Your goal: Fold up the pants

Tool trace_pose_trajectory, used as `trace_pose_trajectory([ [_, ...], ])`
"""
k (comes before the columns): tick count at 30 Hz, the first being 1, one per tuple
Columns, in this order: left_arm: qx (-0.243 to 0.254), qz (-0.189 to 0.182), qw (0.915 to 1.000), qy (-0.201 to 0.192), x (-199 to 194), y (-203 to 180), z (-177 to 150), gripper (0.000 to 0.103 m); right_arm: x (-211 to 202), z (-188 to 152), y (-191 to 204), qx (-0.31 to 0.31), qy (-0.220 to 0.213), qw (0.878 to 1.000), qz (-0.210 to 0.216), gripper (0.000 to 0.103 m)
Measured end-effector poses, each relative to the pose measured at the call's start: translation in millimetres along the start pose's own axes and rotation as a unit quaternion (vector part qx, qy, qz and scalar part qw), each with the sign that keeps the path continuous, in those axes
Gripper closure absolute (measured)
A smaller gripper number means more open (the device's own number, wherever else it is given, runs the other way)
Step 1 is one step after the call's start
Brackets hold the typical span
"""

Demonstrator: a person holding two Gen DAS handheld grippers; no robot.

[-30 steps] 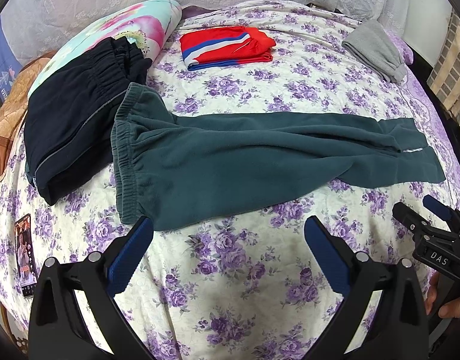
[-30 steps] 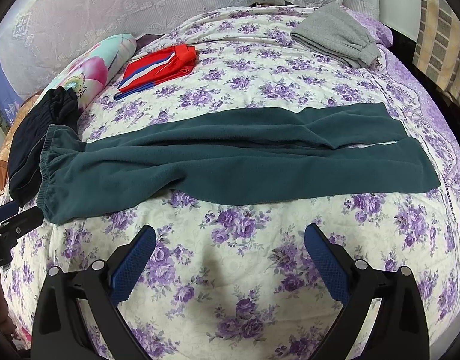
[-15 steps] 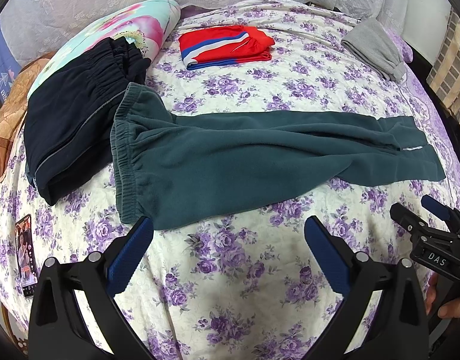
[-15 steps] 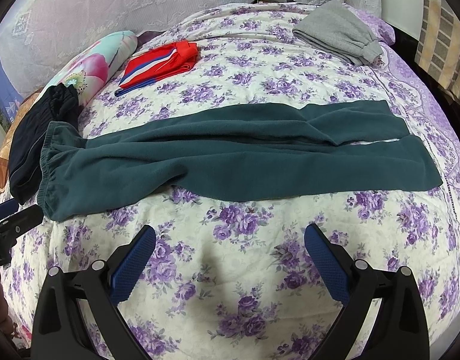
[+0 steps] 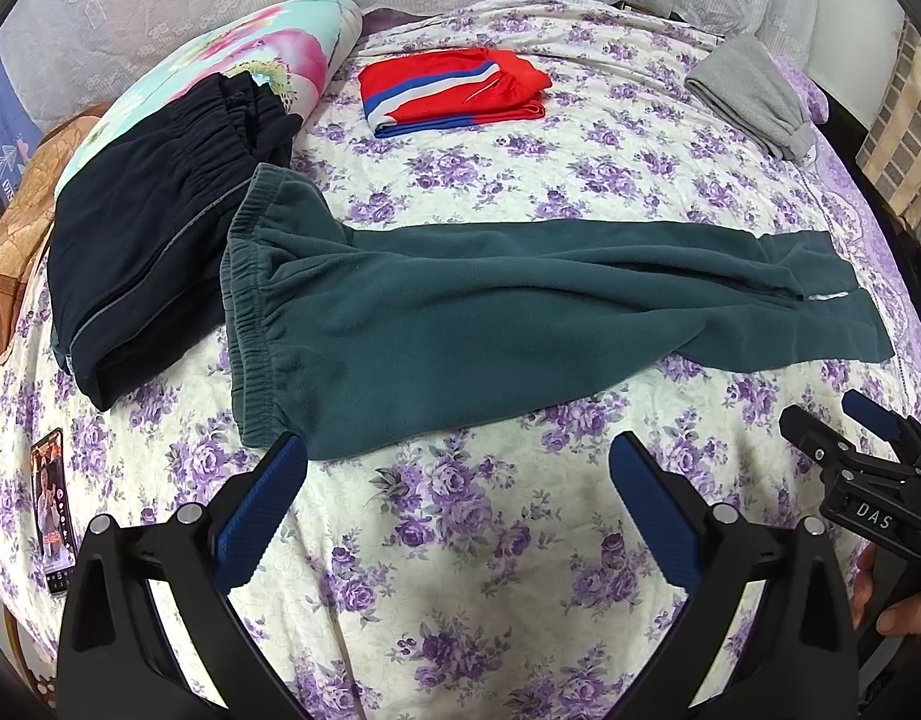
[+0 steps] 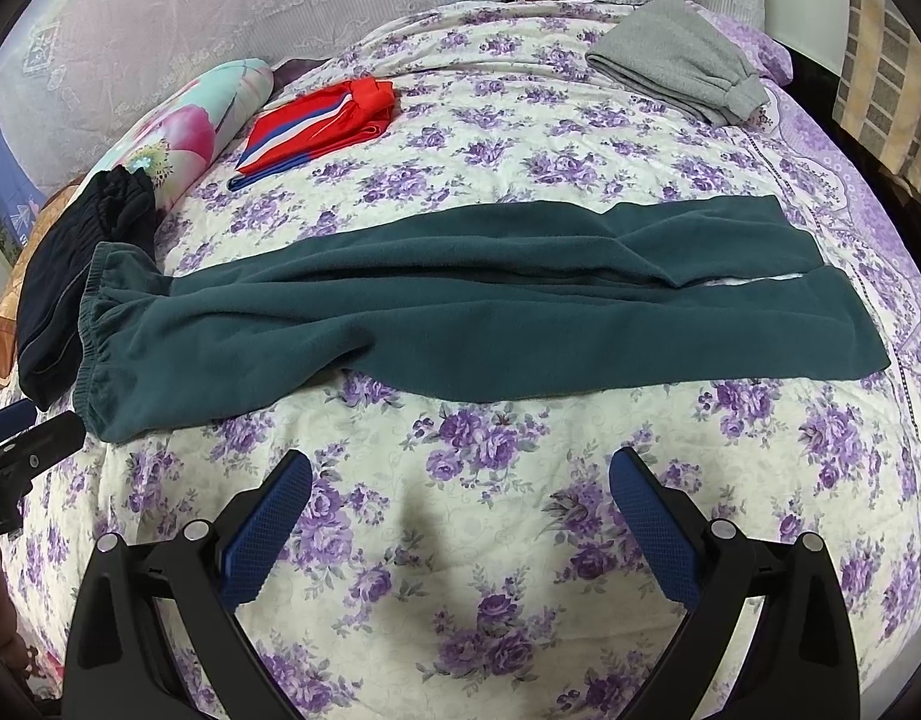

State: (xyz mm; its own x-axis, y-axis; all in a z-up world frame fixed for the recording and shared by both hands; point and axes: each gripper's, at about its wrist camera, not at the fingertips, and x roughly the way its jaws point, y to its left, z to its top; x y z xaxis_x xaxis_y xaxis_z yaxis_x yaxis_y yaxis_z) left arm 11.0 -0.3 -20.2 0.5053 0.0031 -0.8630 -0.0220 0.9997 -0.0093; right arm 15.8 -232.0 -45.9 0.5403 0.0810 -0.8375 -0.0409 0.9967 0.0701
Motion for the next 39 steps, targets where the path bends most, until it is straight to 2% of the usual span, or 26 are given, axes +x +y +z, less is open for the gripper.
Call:
trace_pose_trajectory([
  [17, -0.008, -0.002, 0.9999, 0.013, 9, 9, 2, 0.005, 10, 2, -1, 0.005, 0.014, 1.0, 0.0, 0.003],
  [20, -0.031, 0.0, 0.9993, 0.02, 19, 26, 1, 0.005, 14, 0, -4, 0.01, 0.02, 1.0, 0.0, 0.003],
  [27, -0.072, 0.055, 0.9943, 0.057, 51, 89, -6, 0.006, 27, -7, -15, 0.034, 0.037, 0.999, 0.002, 0.003],
  [28, -0.081, 0.052, 0.9935, 0.062, 55, 98, -6, 0.01, 29, -7, -17, 0.038, 0.04, 0.998, 0.002, 0.003],
  [29, -0.086, 0.044, 0.993, 0.067, 59, 102, -4, 0.021, 31, -8, -19, 0.044, 0.041, 0.998, 0.002, 0.003],
  [30, -0.091, 0.032, 0.9926, 0.074, 63, 105, -3, 0.028, 33, -8, -22, 0.049, 0.043, 0.998, 0.001, 0.003],
  [32, -0.094, 0.002, 0.9912, 0.093, 76, 107, 1, 0.033, 35, -9, -28, 0.06, 0.043, 0.997, 0.0, 0.003],
  [34, -0.089, -0.001, 0.9906, 0.104, 88, 101, 5, 0.055, 35, -8, -36, 0.071, 0.039, 0.997, -0.003, 0.003],
  [35, -0.083, -0.011, 0.9903, 0.111, 94, 97, 8, 0.081, 33, -7, -43, 0.08, 0.035, 0.996, -0.003, 0.003],
  [36, -0.078, -0.019, 0.9895, 0.12, 100, 94, 10, 0.083, 32, -6, -50, 0.087, 0.03, 0.996, -0.004, 0.003],
  [37, -0.073, -0.011, 0.9896, 0.124, 102, 89, 13, 0.084, 29, -4, -61, 0.1, 0.022, 0.995, -0.008, 0.003],
  [39, -0.07, -0.015, 0.9907, 0.116, 99, 85, 18, 0.086, 21, -2, -88, 0.133, 0.005, 0.991, -0.024, 0.004],
])
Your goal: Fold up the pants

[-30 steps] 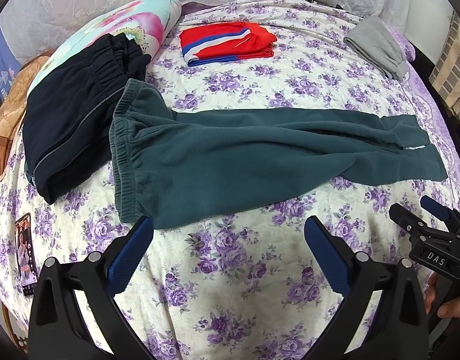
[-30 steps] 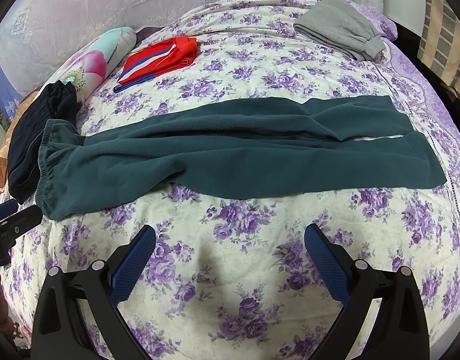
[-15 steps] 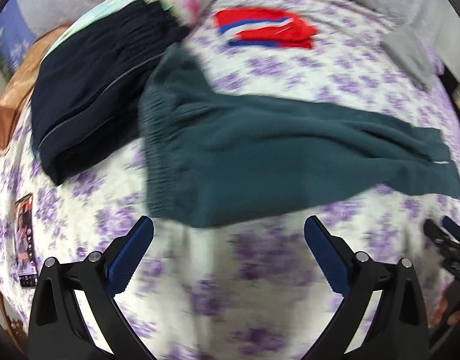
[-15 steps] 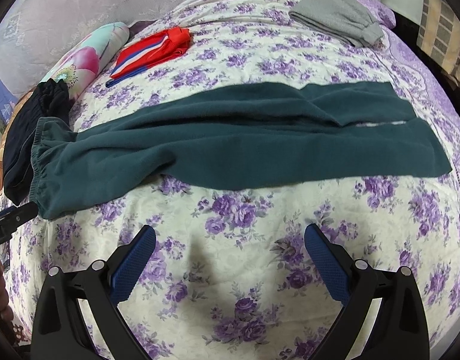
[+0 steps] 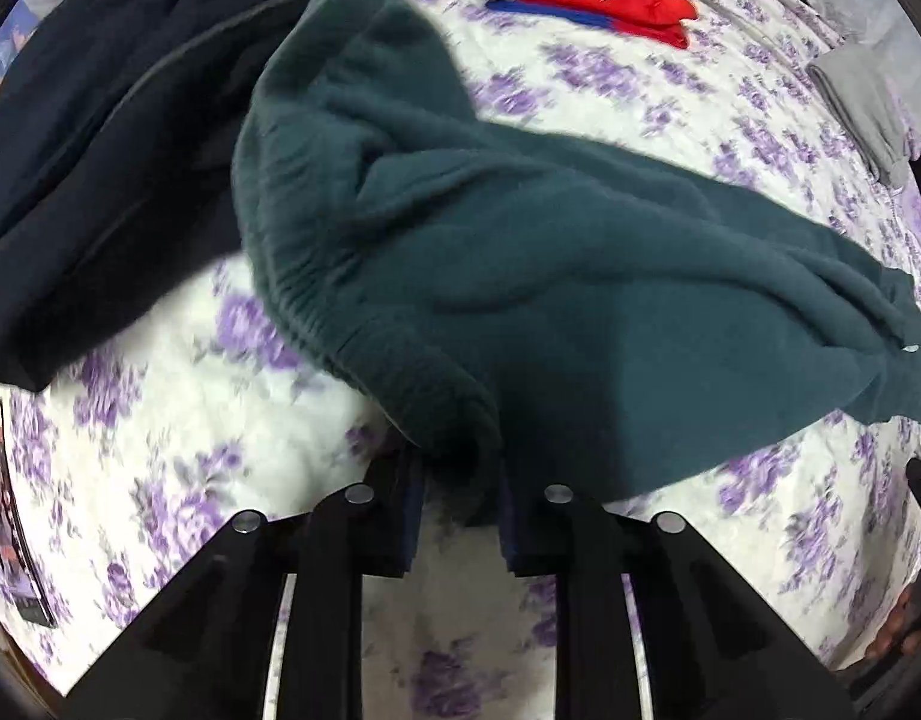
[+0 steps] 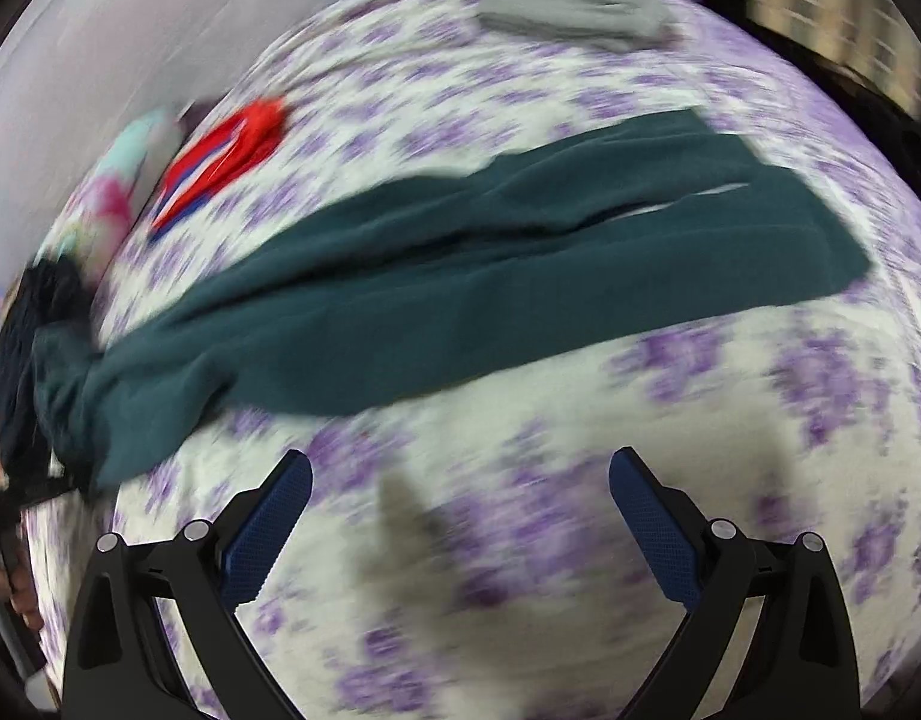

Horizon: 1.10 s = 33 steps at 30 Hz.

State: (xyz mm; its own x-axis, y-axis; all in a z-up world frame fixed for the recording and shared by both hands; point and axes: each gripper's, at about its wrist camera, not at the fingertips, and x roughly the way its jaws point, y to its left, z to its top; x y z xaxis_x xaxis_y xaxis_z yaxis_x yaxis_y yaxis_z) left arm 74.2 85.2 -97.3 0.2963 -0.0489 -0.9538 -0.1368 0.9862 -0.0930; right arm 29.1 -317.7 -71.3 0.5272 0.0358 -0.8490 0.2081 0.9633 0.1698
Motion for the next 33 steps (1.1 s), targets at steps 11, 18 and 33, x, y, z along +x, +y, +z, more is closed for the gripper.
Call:
trace_pose_trajectory([
  [11, -0.066, -0.054, 0.9959, -0.03, -38, 41, 2, 0.096, 5, 62, -195, 0.267, -0.044, 0.96, -0.068, 0.012],
  [18, -0.086, -0.054, 0.9941, -0.038, -46, 36, -2, 0.096, 46, 96, -211, 0.288, -0.022, 0.955, -0.07, 0.088],
  [33, -0.042, -0.01, 0.9991, -0.002, -82, 59, -55, 0.093, -45, 63, -242, 0.198, 0.035, 0.979, -0.025, 0.077],
])
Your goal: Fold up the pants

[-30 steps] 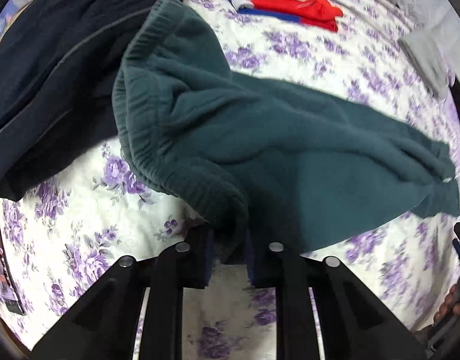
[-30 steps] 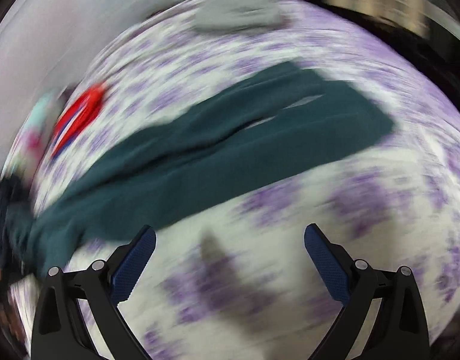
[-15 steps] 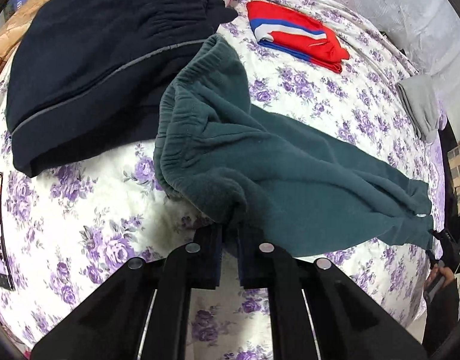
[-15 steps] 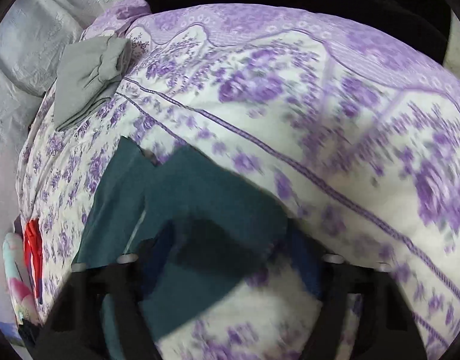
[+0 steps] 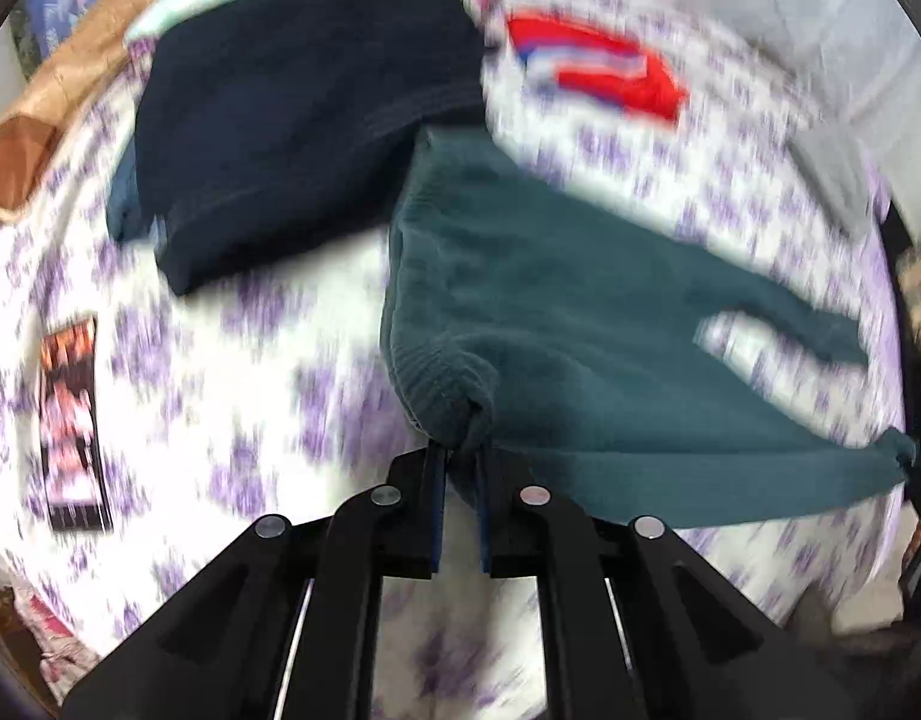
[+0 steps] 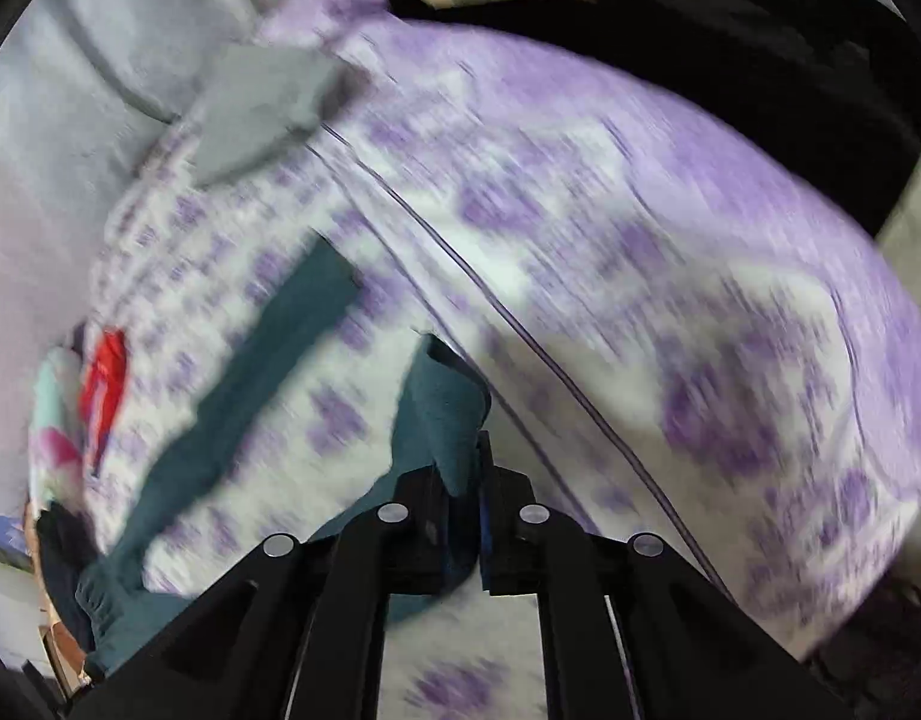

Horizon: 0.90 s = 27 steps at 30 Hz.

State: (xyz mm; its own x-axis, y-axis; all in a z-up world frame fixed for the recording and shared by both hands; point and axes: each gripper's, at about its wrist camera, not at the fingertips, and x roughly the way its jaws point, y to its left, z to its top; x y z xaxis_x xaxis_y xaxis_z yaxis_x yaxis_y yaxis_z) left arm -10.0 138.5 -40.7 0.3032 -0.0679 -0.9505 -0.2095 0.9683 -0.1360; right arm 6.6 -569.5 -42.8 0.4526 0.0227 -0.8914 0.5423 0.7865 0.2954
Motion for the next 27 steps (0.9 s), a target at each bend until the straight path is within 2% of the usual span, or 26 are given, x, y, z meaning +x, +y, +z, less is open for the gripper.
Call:
trace_pose_trajectory([
  [1, 0.005, 0.015, 0.9996, 0.023, 11, 2, -7, 0.091, 7, -9, -11, 0.005, 0.015, 0.999, -0.029, 0.063],
  [2, 0.007, 0.032, 0.9984, 0.047, 23, 5, -14, 0.086, 15, -15, -22, 0.016, 0.033, 0.994, -0.103, 0.043],
  [3, 0.004, 0.041, 0.9972, 0.062, 31, 8, -18, 0.081, 15, -18, -26, 0.024, 0.031, 0.99, -0.133, 0.043],
  [4, -0.007, 0.041, 0.9975, 0.058, 32, 12, -20, 0.079, 12, -19, -29, 0.031, 0.018, 0.989, -0.147, 0.042],
  [6, -0.013, 0.05, 0.9978, 0.041, 26, 11, -16, 0.067, 1, -16, -24, 0.028, -0.015, 0.989, -0.143, 0.041],
  [8, 0.004, 0.066, 0.9976, 0.021, 18, 4, -9, 0.066, -7, -10, -6, -0.004, -0.048, 0.988, -0.143, 0.04],
  [10, 0.03, 0.074, 0.9968, 0.007, 12, -4, -1, 0.066, -9, -6, 13, -0.035, -0.066, 0.99, -0.124, 0.035],
  [11, 0.036, 0.077, 0.9964, 0.0, 10, -7, 2, 0.065, -3, -4, 24, -0.053, -0.053, 0.992, -0.102, 0.035],
  [14, 0.046, 0.074, 0.9961, -0.011, 7, -17, 8, 0.06, 22, 2, 31, -0.074, -0.014, 0.989, -0.127, 0.035],
  [16, 0.051, 0.07, 0.9962, -0.004, 11, -21, 7, 0.06, 44, 9, 23, -0.072, 0.005, 0.991, -0.111, 0.043],
  [17, 0.056, 0.072, 0.9959, -0.002, 13, -23, 6, 0.06, 52, 11, 21, -0.069, 0.018, 0.992, -0.103, 0.057],
  [19, 0.066, 0.076, 0.9949, -0.009, 12, -30, 5, 0.06, 66, 15, 19, -0.07, 0.025, 0.992, -0.1, 0.06],
  [21, 0.07, 0.069, 0.995, -0.016, 12, -35, 6, 0.059, 64, 11, 25, -0.087, 0.016, 0.991, -0.102, 0.085],
  [22, 0.071, 0.066, 0.9951, -0.015, 14, -37, 8, 0.059, 65, 14, 26, -0.088, 0.015, 0.991, -0.099, 0.09],
  [23, 0.074, 0.065, 0.9951, -0.013, 17, -38, 9, 0.057, 61, 21, 24, -0.078, 0.005, 0.993, -0.091, 0.092],
  [25, 0.079, 0.081, 0.9935, -0.002, 33, -41, 13, 0.057, 38, 30, 24, -0.06, -0.054, 0.993, -0.082, 0.092],
  [27, 0.07, 0.089, 0.9935, 0.001, 43, -40, 15, 0.058, 32, 39, 26, -0.057, -0.079, 0.993, -0.069, 0.089],
])
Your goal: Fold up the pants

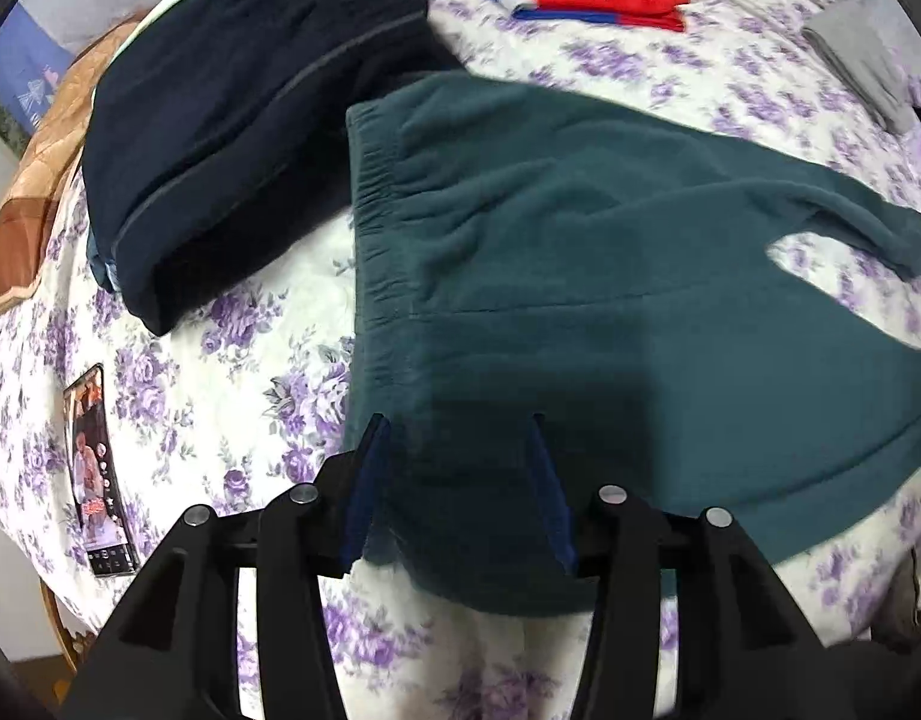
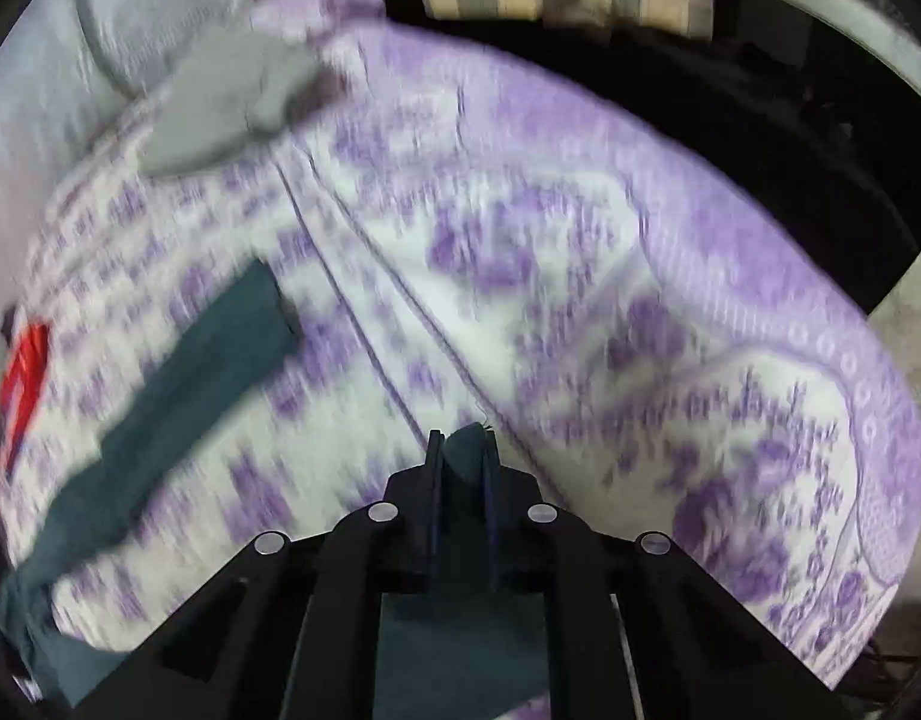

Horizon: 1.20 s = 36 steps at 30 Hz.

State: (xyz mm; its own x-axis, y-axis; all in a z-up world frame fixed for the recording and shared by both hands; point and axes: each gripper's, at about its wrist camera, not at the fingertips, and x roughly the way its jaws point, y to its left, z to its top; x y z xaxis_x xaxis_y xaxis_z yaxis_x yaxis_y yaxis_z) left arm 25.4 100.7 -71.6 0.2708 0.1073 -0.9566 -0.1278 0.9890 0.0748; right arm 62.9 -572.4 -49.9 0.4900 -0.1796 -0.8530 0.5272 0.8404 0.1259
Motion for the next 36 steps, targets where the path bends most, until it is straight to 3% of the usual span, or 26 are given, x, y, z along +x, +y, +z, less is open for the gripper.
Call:
trace_pose_trajectory([
  [1, -0.009, 0.002, 1.0, 0.002, 7, 0, 2, 0.058, 8, 2, 2, 0.0, 0.008, 1.0, -0.005, 0.085],
  [3, -0.013, 0.009, 0.9998, 0.009, 16, 1, 4, 0.058, 33, 2, 4, -0.001, 0.047, 0.997, -0.054, 0.044],
  [4, -0.01, 0.013, 0.9998, 0.01, 18, 1, 5, 0.058, 42, 0, 4, 0.0, 0.076, 0.995, -0.071, 0.046],
  [5, -0.007, 0.014, 0.9998, 0.009, 16, 1, 6, 0.058, 40, 0, 5, 0.002, 0.076, 0.994, -0.073, 0.046],
  [8, -0.002, 0.013, 0.9999, -0.002, 4, 4, 6, 0.057, 5, 1, 5, 0.001, 0.025, 0.998, -0.057, 0.031],
  [12, -0.008, 0.0, 0.9999, -0.01, -10, 21, -7, 0.056, -29, -15, -28, 0.01, 0.022, 0.998, -0.059, 0.03],
  [14, -0.005, -0.002, 1.0, -0.006, -12, 26, -14, 0.056, -41, -36, -48, 0.024, 0.037, 0.998, -0.048, 0.036],
  [20, -0.003, -0.026, 0.9994, 0.023, -4, 33, -31, 0.056, -3, -71, -42, 0.042, 0.079, 0.995, -0.033, 0.046],
  [22, -0.01, -0.033, 0.999, 0.027, -5, 34, -33, 0.056, 0, -68, -33, 0.035, 0.064, 0.997, -0.029, 0.076],
  [23, -0.012, -0.037, 0.9989, 0.024, -6, 35, -33, 0.056, -2, -64, -31, 0.039, 0.066, 0.997, -0.006, 0.098],
  [24, -0.013, -0.042, 0.9988, 0.02, -8, 36, -33, 0.056, -8, -60, -31, 0.042, 0.065, 0.997, 0.001, 0.098],
  [26, -0.011, -0.046, 0.9988, 0.015, -16, 39, -38, 0.056, -27, -53, -28, 0.018, 0.04, 0.999, -0.029, 0.098],
  [29, -0.013, -0.058, 0.998, 0.02, -15, 44, -45, 0.056, -33, -55, -39, 0.012, 0.063, 0.996, -0.068, 0.094],
  [32, 0.002, -0.035, 0.9967, 0.073, 12, 43, -58, 0.053, -12, -69, -41, -0.022, 0.117, 0.984, -0.136, 0.058],
  [34, 0.012, -0.027, 0.9973, 0.067, 8, 39, -57, 0.053, -22, -63, -36, -0.02, 0.084, 0.983, -0.163, 0.049],
  [36, 0.017, -0.026, 0.9978, 0.059, -1, 37, -51, 0.053, -39, -49, -24, -0.015, 0.029, 0.987, -0.159, 0.041],
])
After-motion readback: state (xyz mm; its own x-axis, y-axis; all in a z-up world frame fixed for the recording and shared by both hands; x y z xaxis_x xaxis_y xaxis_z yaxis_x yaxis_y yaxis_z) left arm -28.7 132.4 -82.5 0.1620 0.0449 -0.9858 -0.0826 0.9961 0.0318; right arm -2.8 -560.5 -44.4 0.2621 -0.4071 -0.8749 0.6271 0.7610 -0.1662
